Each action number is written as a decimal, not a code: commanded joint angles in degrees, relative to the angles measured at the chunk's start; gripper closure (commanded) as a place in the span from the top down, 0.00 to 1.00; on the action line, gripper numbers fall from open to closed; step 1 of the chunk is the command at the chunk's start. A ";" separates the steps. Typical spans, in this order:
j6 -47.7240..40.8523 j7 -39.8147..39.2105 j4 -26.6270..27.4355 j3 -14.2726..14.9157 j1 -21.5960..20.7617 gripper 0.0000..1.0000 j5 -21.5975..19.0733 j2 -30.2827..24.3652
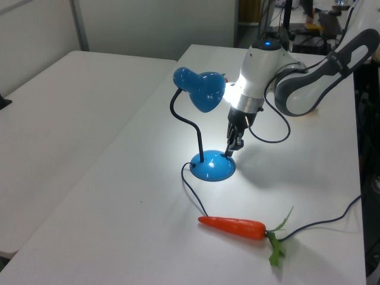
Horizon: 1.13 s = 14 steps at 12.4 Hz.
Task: Turn off lamp
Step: 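Press down on the lamp base switch with the gripper fingers, then lift the gripper up off the lamp base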
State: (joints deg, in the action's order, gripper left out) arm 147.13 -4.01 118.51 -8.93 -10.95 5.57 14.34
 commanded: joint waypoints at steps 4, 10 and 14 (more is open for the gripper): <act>3.16 -1.08 0.23 -0.56 1.28 0.00 0.85 1.13; 2.02 -0.82 0.58 -0.47 1.45 0.00 1.99 2.19; -6.75 -0.29 0.23 -0.39 2.07 0.00 1.99 0.44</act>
State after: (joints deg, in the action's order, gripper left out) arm 146.46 -4.18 118.41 -8.95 -9.94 6.48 15.31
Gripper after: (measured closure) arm 0.991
